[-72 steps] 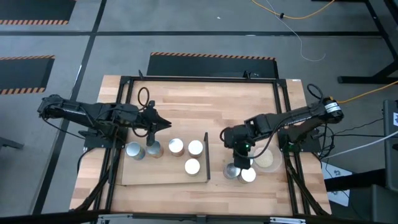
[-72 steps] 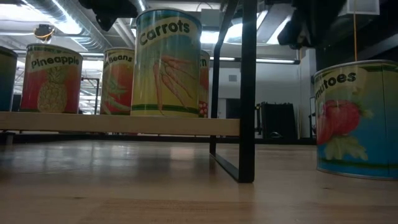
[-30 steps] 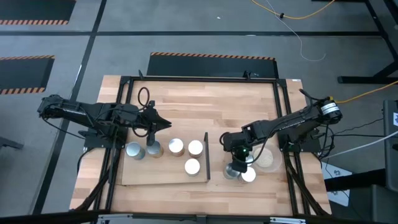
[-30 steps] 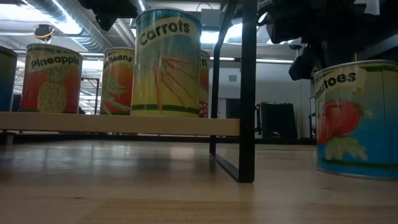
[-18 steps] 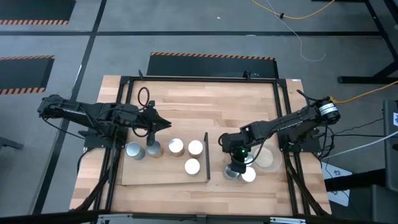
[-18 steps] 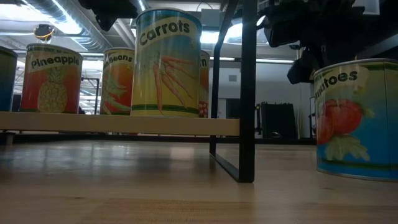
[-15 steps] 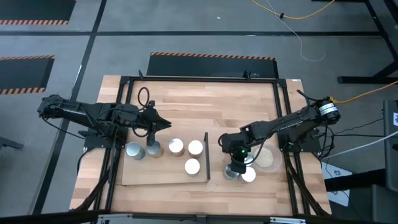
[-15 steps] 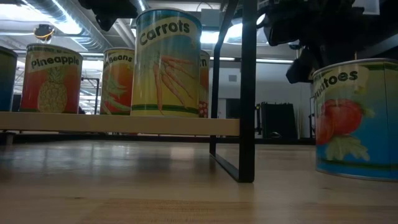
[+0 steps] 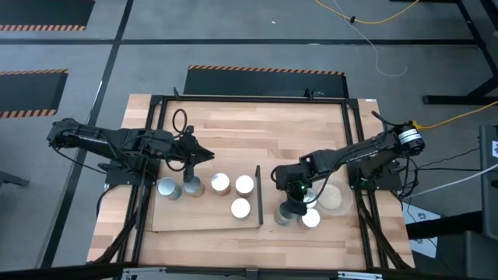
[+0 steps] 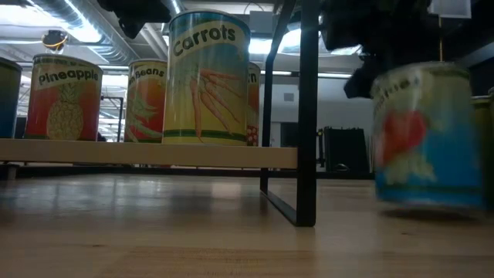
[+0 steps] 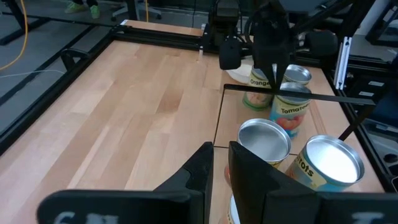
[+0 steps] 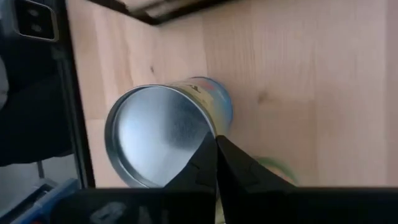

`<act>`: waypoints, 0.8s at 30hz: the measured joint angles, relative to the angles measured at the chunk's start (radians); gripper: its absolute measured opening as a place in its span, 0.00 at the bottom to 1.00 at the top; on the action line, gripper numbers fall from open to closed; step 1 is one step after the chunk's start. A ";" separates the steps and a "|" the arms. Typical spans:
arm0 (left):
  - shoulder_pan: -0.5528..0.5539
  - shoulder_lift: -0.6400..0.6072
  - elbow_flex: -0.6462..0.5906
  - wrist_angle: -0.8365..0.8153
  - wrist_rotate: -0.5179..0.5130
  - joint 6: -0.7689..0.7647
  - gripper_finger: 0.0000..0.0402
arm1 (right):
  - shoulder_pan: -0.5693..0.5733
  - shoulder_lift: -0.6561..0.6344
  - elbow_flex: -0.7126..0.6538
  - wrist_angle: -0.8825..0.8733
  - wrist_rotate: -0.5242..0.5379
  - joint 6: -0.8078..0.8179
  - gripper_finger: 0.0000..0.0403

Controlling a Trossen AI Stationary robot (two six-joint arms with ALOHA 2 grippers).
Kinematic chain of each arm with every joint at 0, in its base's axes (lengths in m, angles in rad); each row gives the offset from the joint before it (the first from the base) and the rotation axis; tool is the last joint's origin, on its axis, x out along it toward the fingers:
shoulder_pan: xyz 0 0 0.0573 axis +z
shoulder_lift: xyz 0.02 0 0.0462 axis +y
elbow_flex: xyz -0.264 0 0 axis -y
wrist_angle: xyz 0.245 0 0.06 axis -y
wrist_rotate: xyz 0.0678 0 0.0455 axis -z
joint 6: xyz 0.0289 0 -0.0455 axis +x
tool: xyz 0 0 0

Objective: Pick and place cans onto a shelf
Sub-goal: Put the tomato can on the shelf

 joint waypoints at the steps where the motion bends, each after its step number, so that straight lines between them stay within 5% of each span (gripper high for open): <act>1: 0.000 0.000 0.000 0.000 0.000 0.000 0.11 | -0.005 0.000 0.017 -0.008 0.000 -0.022 0.01; 10: 0.000 0.000 0.000 0.000 0.000 0.000 0.11 | -0.094 0.000 0.188 -0.212 -0.002 -0.265 0.00; 24: 0.000 0.000 0.000 0.000 -0.004 0.000 0.11 | -0.378 0.017 0.405 -0.322 0.238 -0.934 0.00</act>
